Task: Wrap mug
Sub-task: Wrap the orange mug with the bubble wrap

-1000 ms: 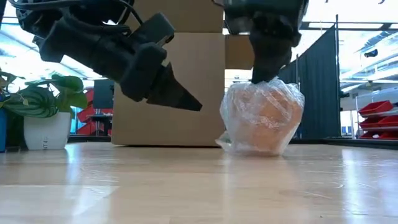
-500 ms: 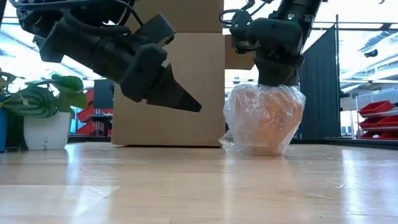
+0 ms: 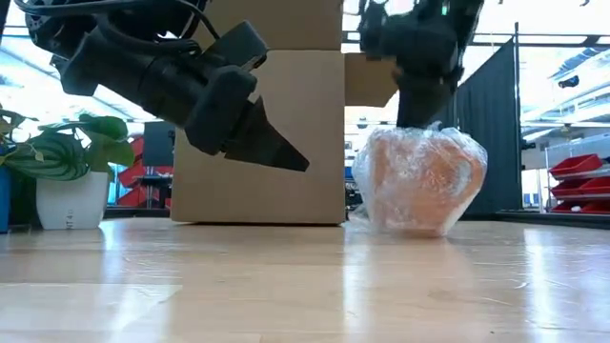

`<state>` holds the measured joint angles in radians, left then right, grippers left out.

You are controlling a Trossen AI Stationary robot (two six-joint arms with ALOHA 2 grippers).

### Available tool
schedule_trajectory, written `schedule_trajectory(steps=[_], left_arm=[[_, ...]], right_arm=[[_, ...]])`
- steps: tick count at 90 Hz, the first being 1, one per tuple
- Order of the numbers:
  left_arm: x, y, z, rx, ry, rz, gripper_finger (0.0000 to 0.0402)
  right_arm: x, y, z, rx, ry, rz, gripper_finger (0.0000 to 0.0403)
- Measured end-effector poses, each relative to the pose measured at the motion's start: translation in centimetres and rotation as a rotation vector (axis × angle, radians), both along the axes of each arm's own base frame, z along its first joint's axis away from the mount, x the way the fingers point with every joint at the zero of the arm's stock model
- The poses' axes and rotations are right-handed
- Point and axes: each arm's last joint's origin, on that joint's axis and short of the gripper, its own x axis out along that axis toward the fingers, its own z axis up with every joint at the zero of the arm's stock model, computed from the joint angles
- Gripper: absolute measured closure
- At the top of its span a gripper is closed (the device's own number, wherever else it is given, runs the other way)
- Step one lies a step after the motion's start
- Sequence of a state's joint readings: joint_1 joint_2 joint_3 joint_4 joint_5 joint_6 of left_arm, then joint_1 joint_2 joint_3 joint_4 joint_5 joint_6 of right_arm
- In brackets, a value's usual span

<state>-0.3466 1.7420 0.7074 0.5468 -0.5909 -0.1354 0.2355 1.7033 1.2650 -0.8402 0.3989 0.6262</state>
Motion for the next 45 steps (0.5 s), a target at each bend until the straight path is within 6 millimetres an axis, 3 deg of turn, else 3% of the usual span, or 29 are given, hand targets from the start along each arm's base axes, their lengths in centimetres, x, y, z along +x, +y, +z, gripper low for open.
schedule_trajectory(steps=[25,33,45], left_arm=[[0.0,0.0,0.0,0.0,0.0,0.0,0.0259],[0.0,0.0,0.0,0.001,0.003,0.0,0.0259],[0.1,0.0,-0.7,0.007,0.02,0.001,0.0259]], right_arm=[[1.3,0.0,-4.7,-0.048,0.172,0.015,0.0403],[1.3,0.1,-4.8,-0.03,0.182,0.027,0.0402],[0.5,0.4,-2.4,-0.008,0.159,0.025,0.0402]])
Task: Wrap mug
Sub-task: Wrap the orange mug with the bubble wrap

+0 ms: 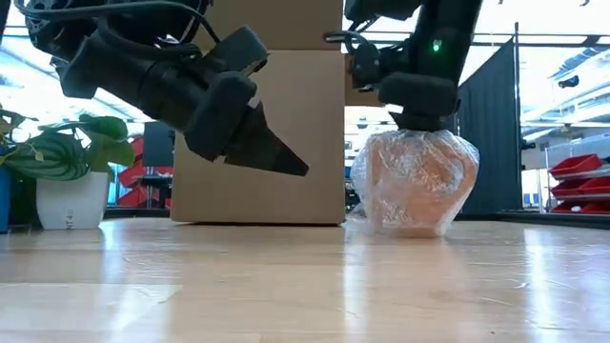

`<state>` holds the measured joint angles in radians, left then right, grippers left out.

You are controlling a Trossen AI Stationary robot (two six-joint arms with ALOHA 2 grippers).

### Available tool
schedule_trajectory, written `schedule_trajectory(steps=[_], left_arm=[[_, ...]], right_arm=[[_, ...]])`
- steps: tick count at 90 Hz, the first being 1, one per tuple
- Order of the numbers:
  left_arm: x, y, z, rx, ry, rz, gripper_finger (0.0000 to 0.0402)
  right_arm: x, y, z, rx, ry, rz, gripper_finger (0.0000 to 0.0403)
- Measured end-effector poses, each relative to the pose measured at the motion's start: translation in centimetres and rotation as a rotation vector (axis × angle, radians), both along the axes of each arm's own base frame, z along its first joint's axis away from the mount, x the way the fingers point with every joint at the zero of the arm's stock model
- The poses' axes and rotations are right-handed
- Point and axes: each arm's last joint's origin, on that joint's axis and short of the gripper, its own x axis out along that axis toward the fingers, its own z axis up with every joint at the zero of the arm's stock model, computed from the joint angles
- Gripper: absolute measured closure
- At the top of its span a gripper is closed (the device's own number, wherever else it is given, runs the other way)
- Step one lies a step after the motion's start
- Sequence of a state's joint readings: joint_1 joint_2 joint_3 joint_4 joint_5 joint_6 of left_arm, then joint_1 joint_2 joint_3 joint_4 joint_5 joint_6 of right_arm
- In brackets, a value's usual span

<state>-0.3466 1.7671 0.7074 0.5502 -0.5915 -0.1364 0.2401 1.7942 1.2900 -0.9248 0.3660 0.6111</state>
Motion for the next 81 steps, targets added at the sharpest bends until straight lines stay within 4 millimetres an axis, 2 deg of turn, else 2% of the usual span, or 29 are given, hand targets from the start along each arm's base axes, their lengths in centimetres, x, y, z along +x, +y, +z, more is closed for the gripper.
schedule_trajectory(steps=[16,22,33,43,71,81], left_arm=[[0.1,-0.1,-1.9,0.011,0.05,0.003,0.0259],[0.3,-0.1,-2.4,0.0,0.052,0.01,0.0259],[0.4,-0.2,-3.1,-0.014,0.042,0.015,0.0259],[0.5,-0.2,-3.2,-0.03,0.03,0.021,0.0259],[0.4,-0.2,-3.4,-0.062,0.033,0.041,0.0259],[0.5,0.2,-3.5,-0.044,0.035,0.051,0.0259]], right_arm=[[-2.1,0.3,5.1,0.014,-0.138,-0.017,0.0403],[-2.7,0.3,6.0,0.013,-0.165,-0.035,0.0403],[-3.0,0.3,6.4,0.014,-0.177,-0.041,0.0403],[-2.8,0.4,5.2,0.002,-0.146,-0.041,0.0403],[-2.0,0.0,-1.6,-0.035,-0.007,-0.07,0.0403],[-1.7,0.0,-2.0,-0.024,0.014,-0.068,0.0403]])
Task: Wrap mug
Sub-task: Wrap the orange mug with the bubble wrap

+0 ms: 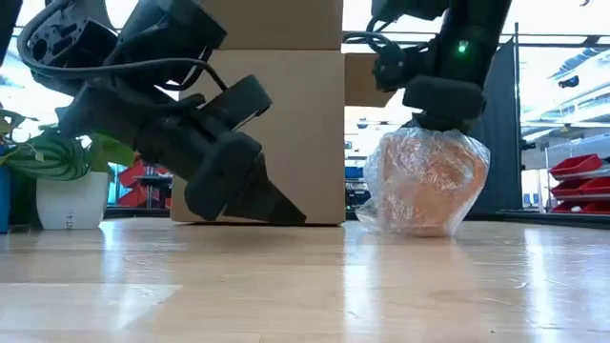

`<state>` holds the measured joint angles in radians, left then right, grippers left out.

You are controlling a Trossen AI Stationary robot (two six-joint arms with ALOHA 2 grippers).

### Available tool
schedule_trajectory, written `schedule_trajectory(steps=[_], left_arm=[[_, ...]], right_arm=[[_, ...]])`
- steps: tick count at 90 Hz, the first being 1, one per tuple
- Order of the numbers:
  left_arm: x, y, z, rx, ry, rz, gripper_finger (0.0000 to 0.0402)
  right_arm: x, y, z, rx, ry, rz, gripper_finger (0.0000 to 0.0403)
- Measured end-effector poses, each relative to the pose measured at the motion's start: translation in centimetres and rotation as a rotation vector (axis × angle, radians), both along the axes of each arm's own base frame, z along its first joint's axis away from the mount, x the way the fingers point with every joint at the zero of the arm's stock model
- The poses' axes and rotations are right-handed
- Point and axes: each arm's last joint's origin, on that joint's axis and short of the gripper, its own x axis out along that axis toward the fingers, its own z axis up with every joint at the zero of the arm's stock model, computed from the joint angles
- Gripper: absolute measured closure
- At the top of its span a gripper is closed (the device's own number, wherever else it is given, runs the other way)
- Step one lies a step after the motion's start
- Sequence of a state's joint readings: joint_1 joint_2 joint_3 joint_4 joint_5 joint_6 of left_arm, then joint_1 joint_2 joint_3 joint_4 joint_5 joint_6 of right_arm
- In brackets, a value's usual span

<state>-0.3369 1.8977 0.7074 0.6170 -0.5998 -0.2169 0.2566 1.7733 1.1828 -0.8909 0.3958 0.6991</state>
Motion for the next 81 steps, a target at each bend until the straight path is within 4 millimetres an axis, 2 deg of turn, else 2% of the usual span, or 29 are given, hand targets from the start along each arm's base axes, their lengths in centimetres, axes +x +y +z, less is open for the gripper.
schedule_trajectory(steps=[12,28,40,53,81], left_arm=[[0.2,0.6,0.1,0.017,-0.003,0.012,0.0259],[0.4,1.2,0.1,0.022,-0.007,0.03,0.0259],[0.5,1.3,0.0,0.022,-0.006,0.032,0.0259],[0.5,1.3,-0.1,0.023,-0.006,0.034,0.0259],[0.4,1.6,0.0,0.072,-0.028,0.12,0.0259]], right_arm=[[-0.2,0.6,1.9,0.016,-0.035,0.015,0.0403],[-0.7,1.0,6.3,0.021,-0.183,0.033,0.0403],[-0.8,0.6,7.0,-0.008,-0.235,0.018,0.0403],[-0.2,0.5,6.0,-0.027,-0.205,0.009,0.0403],[3.5,0.2,0.0,-0.119,-0.092,0.094,0.0403]])
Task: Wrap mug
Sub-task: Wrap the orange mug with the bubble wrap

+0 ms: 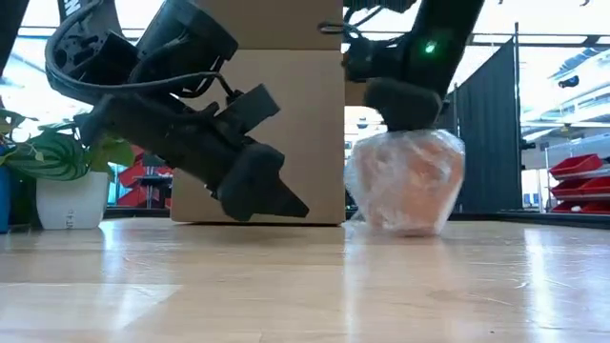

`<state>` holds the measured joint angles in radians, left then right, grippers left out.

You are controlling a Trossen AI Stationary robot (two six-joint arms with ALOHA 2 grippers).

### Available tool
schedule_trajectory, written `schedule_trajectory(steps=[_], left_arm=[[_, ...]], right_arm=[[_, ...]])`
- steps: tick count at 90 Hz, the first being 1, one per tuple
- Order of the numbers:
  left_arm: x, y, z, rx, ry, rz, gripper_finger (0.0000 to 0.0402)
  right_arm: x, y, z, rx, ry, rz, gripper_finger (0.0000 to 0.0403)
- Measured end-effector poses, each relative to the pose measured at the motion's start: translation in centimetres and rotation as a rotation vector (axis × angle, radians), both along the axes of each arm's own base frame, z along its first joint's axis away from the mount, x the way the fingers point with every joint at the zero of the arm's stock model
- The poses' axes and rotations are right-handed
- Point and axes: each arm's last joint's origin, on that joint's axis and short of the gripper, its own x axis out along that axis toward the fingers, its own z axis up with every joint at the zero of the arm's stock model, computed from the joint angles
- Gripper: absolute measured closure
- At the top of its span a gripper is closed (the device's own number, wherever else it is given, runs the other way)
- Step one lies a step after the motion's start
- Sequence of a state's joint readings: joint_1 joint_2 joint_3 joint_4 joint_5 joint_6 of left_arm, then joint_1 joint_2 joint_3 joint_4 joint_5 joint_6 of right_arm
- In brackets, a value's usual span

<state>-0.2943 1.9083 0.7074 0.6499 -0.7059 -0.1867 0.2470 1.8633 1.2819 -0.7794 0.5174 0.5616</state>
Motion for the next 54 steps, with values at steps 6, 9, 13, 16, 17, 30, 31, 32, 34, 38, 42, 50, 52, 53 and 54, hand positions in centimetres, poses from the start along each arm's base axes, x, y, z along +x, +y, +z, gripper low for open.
schedule_trajectory(steps=[6,9,13,16,17,30,31,32,34,38,42,50,52,53,54], left_arm=[[0.0,0.0,0.1,-0.001,-0.006,0.001,0.0259],[0.0,0.0,0.1,-0.001,-0.005,0.0,0.0259],[0.0,0.0,0.0,0.0,-0.004,0.001,0.0259],[0.0,0.0,0.0,0.0,-0.005,0.001,0.0259],[0.0,0.0,0.0,0.0,-0.005,0.001,0.0259],[0.0,0.0,0.1,-0.002,-0.01,0.002,0.0259],[0.0,0.0,0.1,-0.002,-0.011,0.002,0.0259],[0.1,0.0,0.1,-0.002,-0.011,0.002,0.0259],[0.1,0.0,0.1,-0.002,-0.012,0.002,0.0259],[0.1,0.0,0.1,-0.005,-0.015,0.003,0.0259],[0.1,0.0,0.1,-0.007,-0.014,0.004,0.0259],[0.1,0.0,0.1,-0.009,-0.014,0.002,0.0259],[0.1,0.0,0.1,-0.009,-0.015,0.002,0.0259],[0.1,0.0,0.1,-0.01,-0.015,0.002,0.0259],[0.1,0.0,0.1,-0.01,-0.015,0.001,0.0259]], right_arm=[[0.1,-0.3,-0.7,-0.006,0.043,0.015,0.0403],[0.0,-0.4,-0.7,-0.001,0.059,0.015,0.0403],[-0.2,-0.5,-0.5,0.014,0.066,0.005,0.0403],[-0.4,-0.5,-0.1,0.029,0.064,-0.008,0.0403],[-0.6,-0.6,0.0,0.035,0.064,-0.012,0.0403],[-2.7,-0.4,3.8,0.114,0.004,-0.023,0.0403],[-2.9,-0.4,4.2,0.12,-0.004,-0.021,0.0403],[-3.1,-0.4,4.6,0.125,-0.014,-0.019,0.0403],[-3.5,-0.3,5.4,0.134,-0.045,-0.019,0.0403],[-4.0,-0.3,7.0,0.154,-0.112,-0.024,0.0403],[-4.5,-0.3,8.2,0.17,-0.166,-0.036,0.0403],[-5.4,-0.6,9.8,0.181,-0.242,-0.058,0.0403],[-5.5,-0.6,10.1,0.179,-0.259,-0.064,0.0403],[-5.6,-0.6,10.2,0.177,-0.265,-0.065,0.0403],[-5.6,-0.7,10.3,0.175,-0.269,-0.066,0.0403]])
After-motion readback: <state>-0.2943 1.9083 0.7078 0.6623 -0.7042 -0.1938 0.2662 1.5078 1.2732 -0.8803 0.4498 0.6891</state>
